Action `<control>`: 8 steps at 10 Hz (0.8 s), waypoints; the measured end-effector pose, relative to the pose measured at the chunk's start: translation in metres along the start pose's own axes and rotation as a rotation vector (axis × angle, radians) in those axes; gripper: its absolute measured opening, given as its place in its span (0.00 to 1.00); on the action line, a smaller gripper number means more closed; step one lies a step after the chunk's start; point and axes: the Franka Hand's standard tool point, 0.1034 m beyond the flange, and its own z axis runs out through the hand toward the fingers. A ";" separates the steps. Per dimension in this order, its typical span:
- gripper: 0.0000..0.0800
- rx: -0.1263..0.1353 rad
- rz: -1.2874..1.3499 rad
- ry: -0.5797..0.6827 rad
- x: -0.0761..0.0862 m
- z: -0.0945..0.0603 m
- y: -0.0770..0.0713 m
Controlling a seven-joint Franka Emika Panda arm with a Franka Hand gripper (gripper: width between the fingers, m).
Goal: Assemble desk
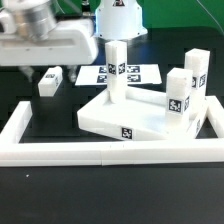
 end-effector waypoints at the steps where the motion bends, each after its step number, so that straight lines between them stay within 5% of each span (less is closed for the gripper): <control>1: 0.81 0.032 0.017 -0.082 -0.004 -0.006 0.005; 5: 0.81 0.049 0.023 -0.330 -0.011 0.001 0.006; 8: 0.81 0.067 0.051 -0.558 -0.015 0.027 0.014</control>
Offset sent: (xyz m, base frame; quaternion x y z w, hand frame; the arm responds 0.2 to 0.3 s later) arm 0.0000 0.0000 0.0000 0.0000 -0.1938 0.0000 0.9810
